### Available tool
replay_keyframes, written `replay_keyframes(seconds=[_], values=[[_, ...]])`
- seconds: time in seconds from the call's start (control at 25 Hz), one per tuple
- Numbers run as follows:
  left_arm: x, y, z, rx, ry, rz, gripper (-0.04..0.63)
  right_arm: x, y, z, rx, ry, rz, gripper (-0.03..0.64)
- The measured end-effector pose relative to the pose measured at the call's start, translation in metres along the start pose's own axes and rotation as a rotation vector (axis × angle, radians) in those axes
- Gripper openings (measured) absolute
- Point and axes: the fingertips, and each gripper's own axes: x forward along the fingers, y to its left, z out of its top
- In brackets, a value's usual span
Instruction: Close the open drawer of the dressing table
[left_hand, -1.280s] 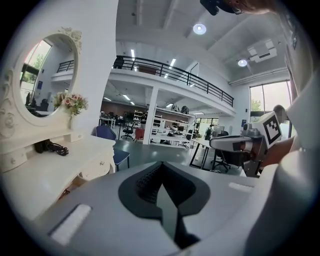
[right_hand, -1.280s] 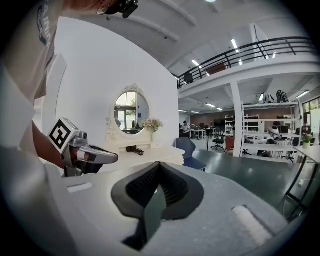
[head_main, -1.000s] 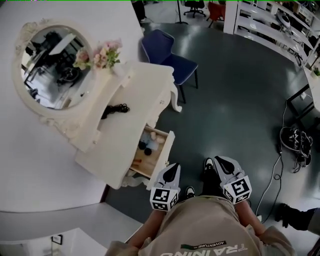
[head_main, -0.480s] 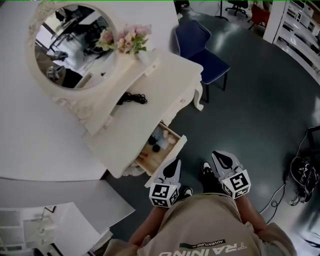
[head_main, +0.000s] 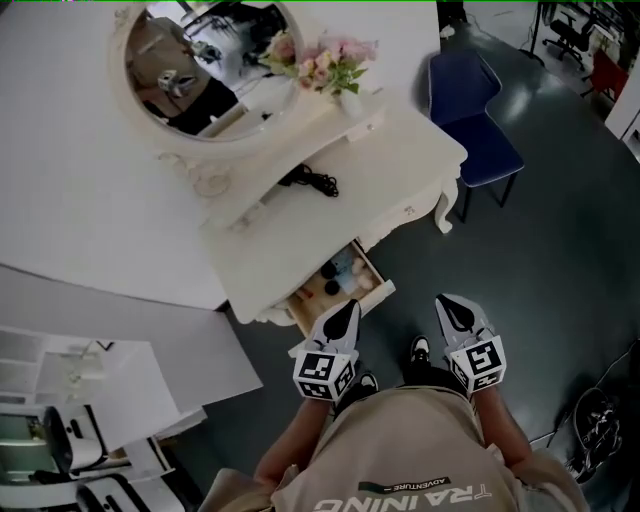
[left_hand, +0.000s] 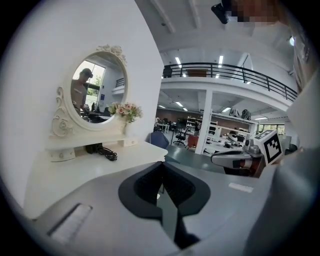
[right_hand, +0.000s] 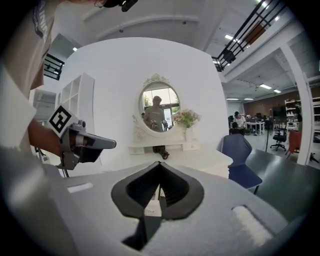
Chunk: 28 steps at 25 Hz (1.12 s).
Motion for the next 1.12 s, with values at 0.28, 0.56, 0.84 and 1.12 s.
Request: replay_keyframes(seconds=[0.28, 0.56, 0.84, 1.12], values=[[-0.028, 0.027, -0.016, -0.087, 0.018, 0.218, 0.015, 0.031, 0.007, -0.001, -0.054, 0.064, 0.189, 0.003], [-0.061, 0.064, -0.064, -0.215, 0.059, 0.396, 0.015, 0.068, 0.041, -0.003, -0.119, 0.108, 0.339, 0.003], [-0.076, 0.093, -0.117, -0.284, 0.132, 0.458, 0.015, 0.095, 0.079, 0.004, -0.190, 0.146, 0.437, 0.003], [-0.068, 0.105, -0.214, -0.373, 0.327, 0.461, 0.015, 0.113, 0.083, 0.012, -0.238, 0.175, 0.446, 0.003]])
